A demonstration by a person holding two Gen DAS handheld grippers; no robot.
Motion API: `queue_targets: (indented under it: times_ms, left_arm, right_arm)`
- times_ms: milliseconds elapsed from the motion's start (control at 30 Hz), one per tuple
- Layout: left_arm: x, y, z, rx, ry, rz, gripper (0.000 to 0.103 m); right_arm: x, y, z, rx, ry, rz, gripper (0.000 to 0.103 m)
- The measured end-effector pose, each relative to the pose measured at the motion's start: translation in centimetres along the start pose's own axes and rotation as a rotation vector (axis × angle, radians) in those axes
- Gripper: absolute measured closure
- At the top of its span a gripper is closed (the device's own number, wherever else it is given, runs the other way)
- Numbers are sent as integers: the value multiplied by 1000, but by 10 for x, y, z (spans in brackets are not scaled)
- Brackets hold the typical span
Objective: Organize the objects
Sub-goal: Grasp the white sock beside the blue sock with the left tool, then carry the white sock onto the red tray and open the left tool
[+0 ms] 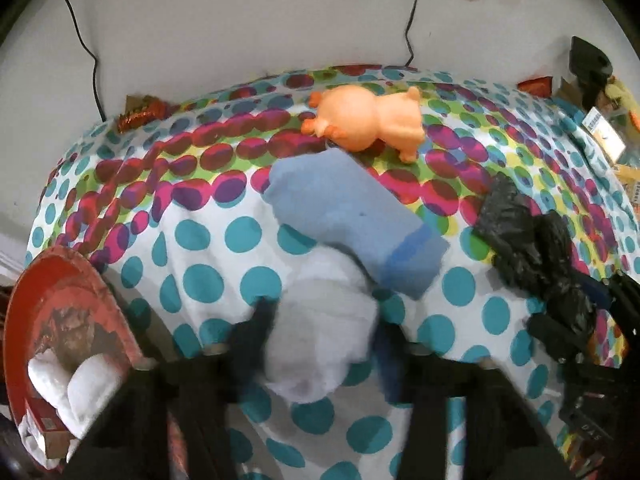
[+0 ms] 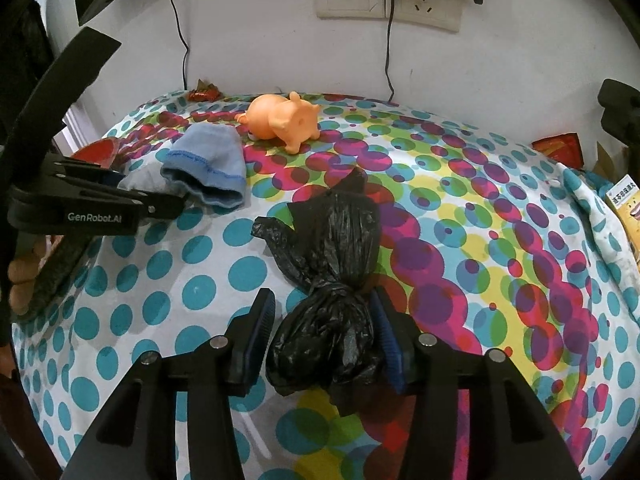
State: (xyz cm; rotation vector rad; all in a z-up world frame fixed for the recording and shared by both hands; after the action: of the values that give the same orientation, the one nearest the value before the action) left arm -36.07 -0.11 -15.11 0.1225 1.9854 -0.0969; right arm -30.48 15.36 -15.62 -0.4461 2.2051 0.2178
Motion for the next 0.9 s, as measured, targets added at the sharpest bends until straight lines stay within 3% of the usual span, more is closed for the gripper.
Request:
queue_targets:
  times_ms: [500, 900]
  left_arm:
    - [-40, 17, 33, 9, 21, -3, 71]
    - [-87, -6, 57, -50, 51, -72, 71]
  right_arm:
    - [1, -2, -2, -15, -6, 20, 54]
    - [1, -3, -2, -25, -9, 32, 54]
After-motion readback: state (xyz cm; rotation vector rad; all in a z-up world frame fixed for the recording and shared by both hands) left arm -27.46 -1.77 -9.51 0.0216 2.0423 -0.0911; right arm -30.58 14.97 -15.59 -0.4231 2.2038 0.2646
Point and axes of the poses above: each gripper's, at about its wrist camera, not at the fingertips, and x roughly the way its jaws point, y to its right, z to its underside, the point moved 6 cm from there along x, roughly the way its jaws point, and after that the axes turned 5 degrees about -x, right-handed, at the moved point
